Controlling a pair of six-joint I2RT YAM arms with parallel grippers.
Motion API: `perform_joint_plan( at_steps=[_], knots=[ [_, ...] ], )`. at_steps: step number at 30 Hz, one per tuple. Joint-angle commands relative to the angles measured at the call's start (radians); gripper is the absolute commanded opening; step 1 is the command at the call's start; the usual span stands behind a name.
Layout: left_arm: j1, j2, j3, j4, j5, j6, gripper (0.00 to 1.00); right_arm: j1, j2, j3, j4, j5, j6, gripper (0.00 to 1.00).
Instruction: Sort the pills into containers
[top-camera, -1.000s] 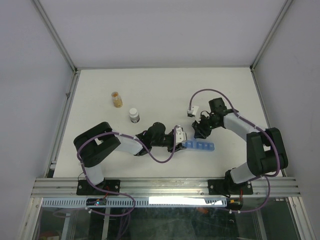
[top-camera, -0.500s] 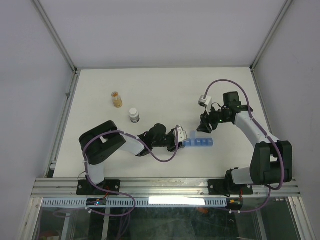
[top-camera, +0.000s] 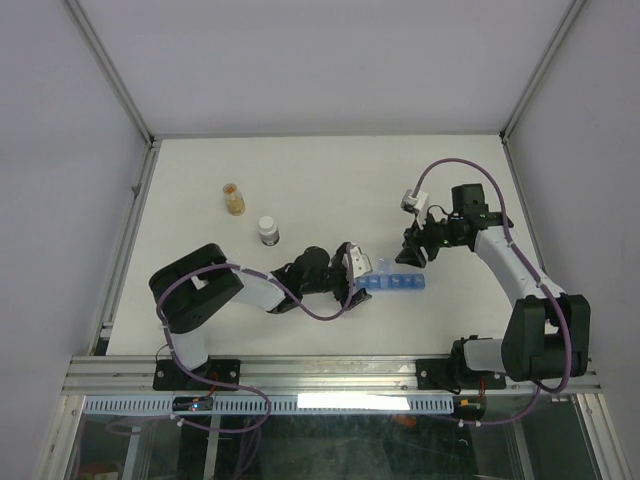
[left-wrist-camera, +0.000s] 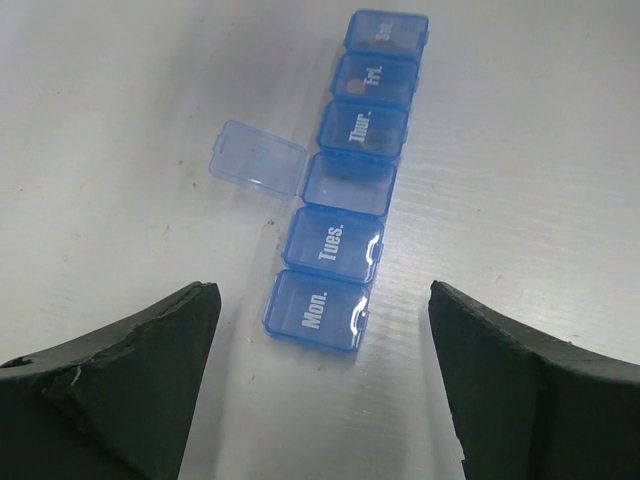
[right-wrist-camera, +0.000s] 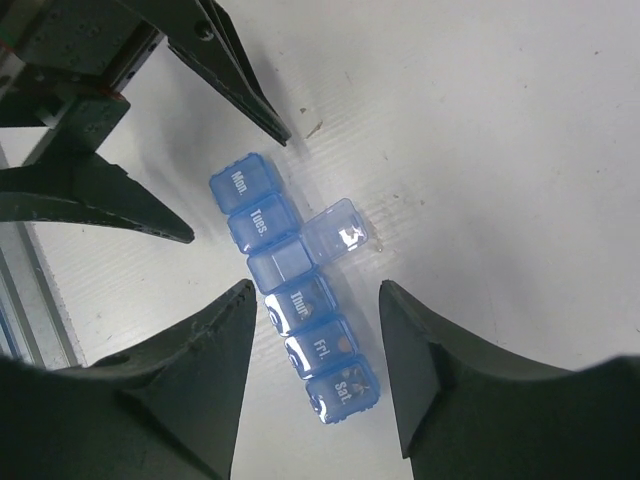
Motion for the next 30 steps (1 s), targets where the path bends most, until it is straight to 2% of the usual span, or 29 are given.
perform_joint_plan(
  at_steps=[1, 4, 9, 17, 20, 24, 26, 28, 30],
  knots=[
    [-0.007, -0.143, -0.013, 0.003, 0.025, -0.109, 0.9, -0.012, -0.055, 0.032, -0.01, -0.062, -0.004, 0.55],
    [-0.006, -0.206, 0.0, -0.079, 0.038, -0.173, 0.93, -0.014, -0.069, 0.016, -0.059, -0.114, -0.08, 0.55],
    [0.02, -0.265, 0.003, -0.157, 0.049, -0.295, 0.92, -0.015, -0.082, -0.013, -0.13, -0.155, -0.216, 0.54],
    [0.15, -0.267, 0.05, -0.261, 0.152, -0.535, 0.73, -0.013, -0.054, -0.027, -0.173, -0.137, -0.308, 0.48],
    [0.181, -0.312, 0.05, -0.278, 0.149, -0.577, 0.72, -0.013, -0.063, -0.023, -0.171, -0.135, -0.31, 0.48],
    [0.213, -0.399, 0.057, -0.348, 0.071, -0.589, 0.71, -0.013, -0.083, -0.022, -0.167, -0.133, -0.307, 0.47],
    [0.243, -0.465, 0.068, -0.405, -0.015, -0.588, 0.71, -0.013, -0.089, -0.019, -0.166, -0.134, -0.303, 0.47],
    [0.279, -0.513, 0.074, -0.458, -0.094, -0.591, 0.75, -0.012, -0.097, -0.017, -0.167, -0.133, -0.301, 0.47],
    [0.325, -0.56, 0.081, -0.499, -0.175, -0.607, 0.82, -0.013, -0.101, -0.016, -0.166, -0.134, -0.299, 0.47]
  ],
)
